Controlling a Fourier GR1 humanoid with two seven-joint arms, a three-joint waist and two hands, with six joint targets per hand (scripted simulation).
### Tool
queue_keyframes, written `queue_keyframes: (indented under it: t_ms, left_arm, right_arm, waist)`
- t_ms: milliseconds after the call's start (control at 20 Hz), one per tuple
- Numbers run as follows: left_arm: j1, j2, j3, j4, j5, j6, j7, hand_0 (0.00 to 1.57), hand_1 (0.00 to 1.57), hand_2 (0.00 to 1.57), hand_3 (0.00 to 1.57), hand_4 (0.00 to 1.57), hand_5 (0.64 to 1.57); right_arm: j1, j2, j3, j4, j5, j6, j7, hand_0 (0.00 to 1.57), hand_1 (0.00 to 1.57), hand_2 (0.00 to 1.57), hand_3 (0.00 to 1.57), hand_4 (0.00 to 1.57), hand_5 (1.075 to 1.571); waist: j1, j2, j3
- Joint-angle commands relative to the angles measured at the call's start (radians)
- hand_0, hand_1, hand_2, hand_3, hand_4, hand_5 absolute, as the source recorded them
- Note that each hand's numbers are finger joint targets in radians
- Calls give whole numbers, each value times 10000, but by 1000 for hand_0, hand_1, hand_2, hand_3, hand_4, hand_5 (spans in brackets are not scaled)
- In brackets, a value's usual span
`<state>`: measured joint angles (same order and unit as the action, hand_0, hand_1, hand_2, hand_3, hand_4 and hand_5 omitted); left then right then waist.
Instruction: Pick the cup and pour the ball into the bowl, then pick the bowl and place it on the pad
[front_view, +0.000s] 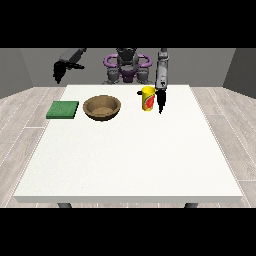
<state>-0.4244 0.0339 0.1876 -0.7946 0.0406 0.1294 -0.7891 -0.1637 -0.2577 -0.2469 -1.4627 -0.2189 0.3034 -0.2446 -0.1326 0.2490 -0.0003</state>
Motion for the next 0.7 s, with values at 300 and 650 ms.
queue_keyframes:
  t_ms: [300, 650]
  left_arm:
    - [-1230, 194, 671, 2267, 271, 331, -1615, 0, 0, 0, 0, 763, 1320]
    - [-175, -314, -156, 2024, -1364, 3313, -1766, 1323, 1323, 1571, 1571, 1477, 1250]
  right_arm:
    - [-167, 72, 73, 24, 91, 76, -137, 0, 0, 0, 0, 0, 1571]
    - [-419, -783, -364, -141, -351, 543, 455, 0, 0, 0, 0, 0, 1570]
  waist:
    - [-261, 320, -4]
    - [-917, 314, -6]
